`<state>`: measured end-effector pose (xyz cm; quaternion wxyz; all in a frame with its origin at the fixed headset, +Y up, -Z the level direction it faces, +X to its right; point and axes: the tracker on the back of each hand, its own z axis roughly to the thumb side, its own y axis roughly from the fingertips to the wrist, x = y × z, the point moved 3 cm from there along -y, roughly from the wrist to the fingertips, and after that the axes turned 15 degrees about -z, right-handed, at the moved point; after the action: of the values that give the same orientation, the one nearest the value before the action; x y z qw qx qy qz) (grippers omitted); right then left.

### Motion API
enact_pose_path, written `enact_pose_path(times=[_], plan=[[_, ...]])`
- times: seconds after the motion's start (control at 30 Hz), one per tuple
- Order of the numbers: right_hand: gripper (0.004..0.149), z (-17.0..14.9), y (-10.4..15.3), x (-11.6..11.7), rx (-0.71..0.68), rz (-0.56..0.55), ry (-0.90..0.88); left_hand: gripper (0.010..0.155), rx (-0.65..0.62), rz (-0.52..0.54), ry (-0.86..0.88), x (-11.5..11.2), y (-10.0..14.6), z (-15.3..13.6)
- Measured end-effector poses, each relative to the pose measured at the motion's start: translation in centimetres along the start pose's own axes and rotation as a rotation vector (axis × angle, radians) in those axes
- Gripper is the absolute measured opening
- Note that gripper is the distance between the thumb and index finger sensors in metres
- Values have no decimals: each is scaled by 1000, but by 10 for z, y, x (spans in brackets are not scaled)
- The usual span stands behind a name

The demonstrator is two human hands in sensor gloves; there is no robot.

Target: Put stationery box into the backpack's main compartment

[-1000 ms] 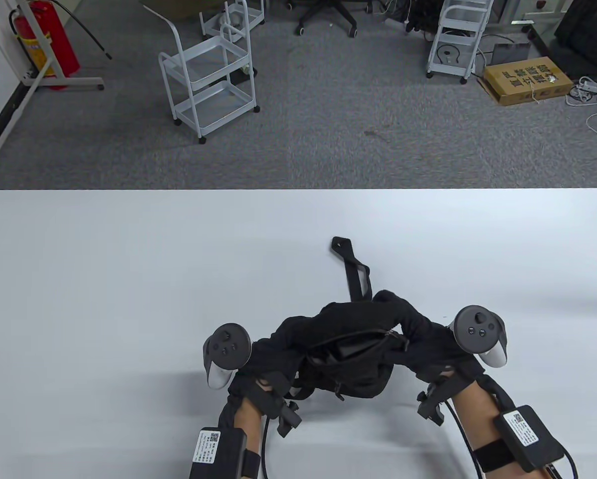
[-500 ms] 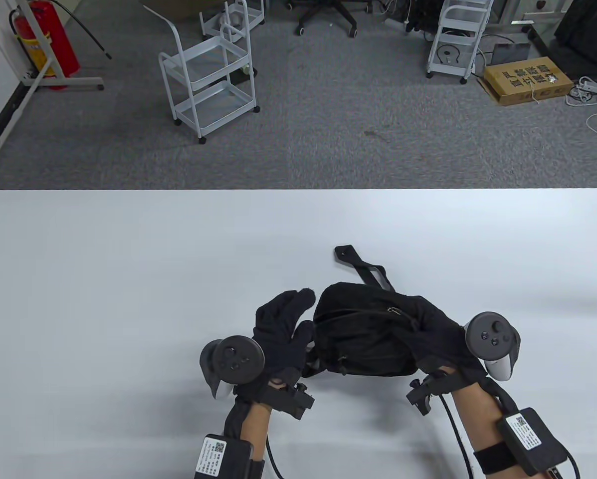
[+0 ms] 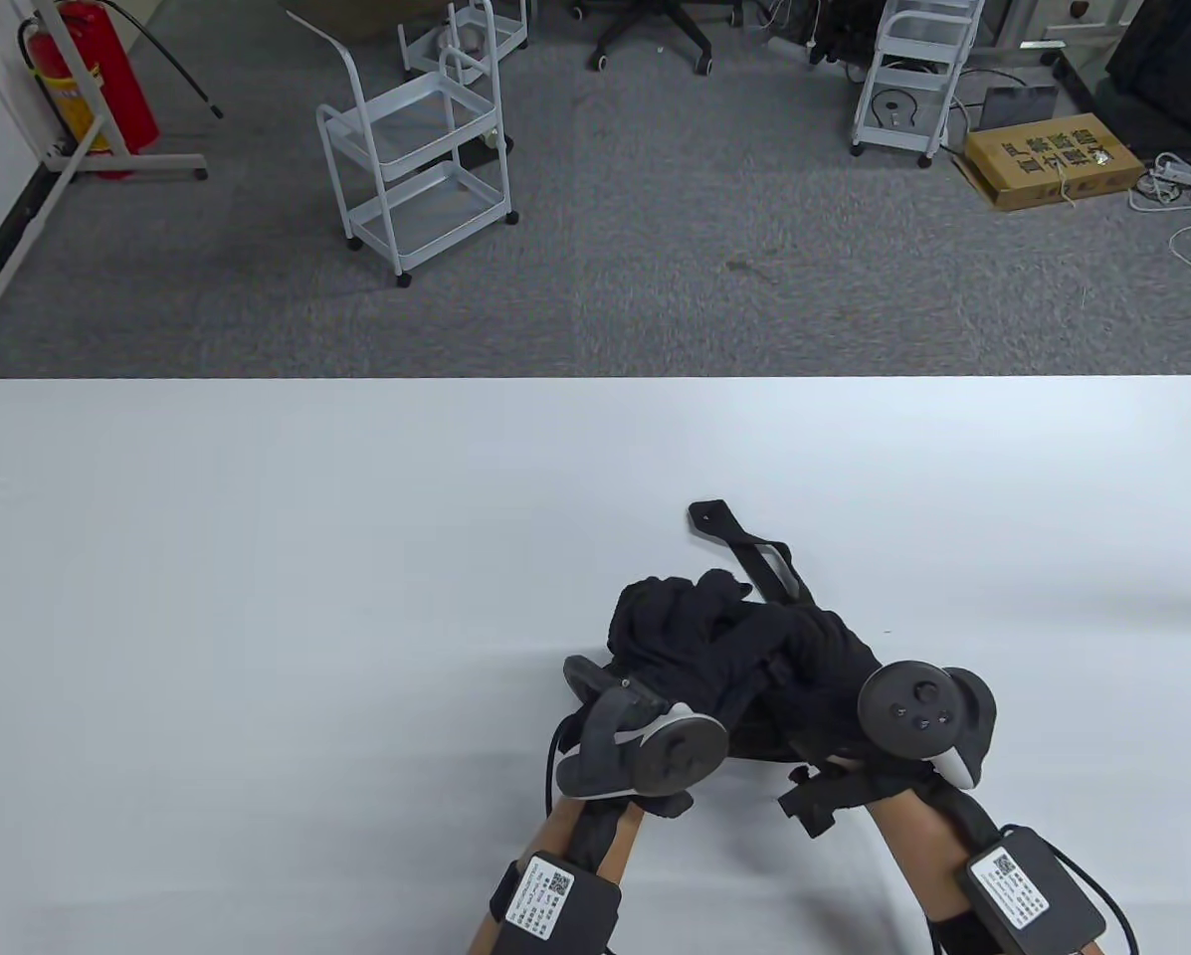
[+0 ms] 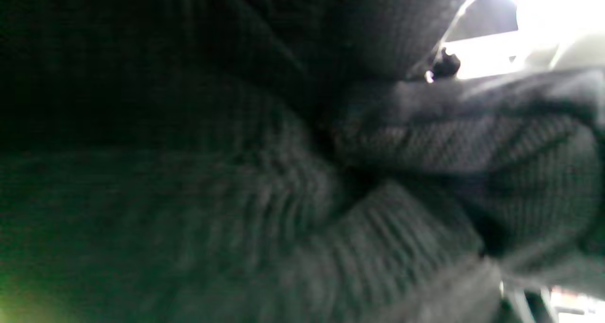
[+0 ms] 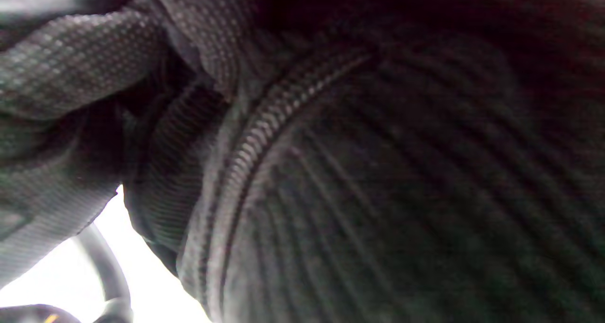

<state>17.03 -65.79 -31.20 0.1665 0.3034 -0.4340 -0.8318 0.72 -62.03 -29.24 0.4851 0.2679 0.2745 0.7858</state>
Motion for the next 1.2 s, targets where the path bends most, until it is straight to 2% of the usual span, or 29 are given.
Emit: enact_pose_path(times=[0.07,0.13,0.23,0.43,0.57,1.2], plan=[[50,1,2,4,-18,9,31,39,9,-24,115,2,5,-11],[50,2,3,5,-28,9,50,38,19,45,189,9,11,-20],[49,4,4,7,-43,15,50,39,55,122,199,19,19,-28],[49,8,6,6,-53,11,48,39,92,194,206,32,25,-32],[49,5,3,1,-29,0,11,39,132,228,273,39,30,-41],[47,-11,-4,-11,63,14,-213,39,278,268,605,33,48,-91]])
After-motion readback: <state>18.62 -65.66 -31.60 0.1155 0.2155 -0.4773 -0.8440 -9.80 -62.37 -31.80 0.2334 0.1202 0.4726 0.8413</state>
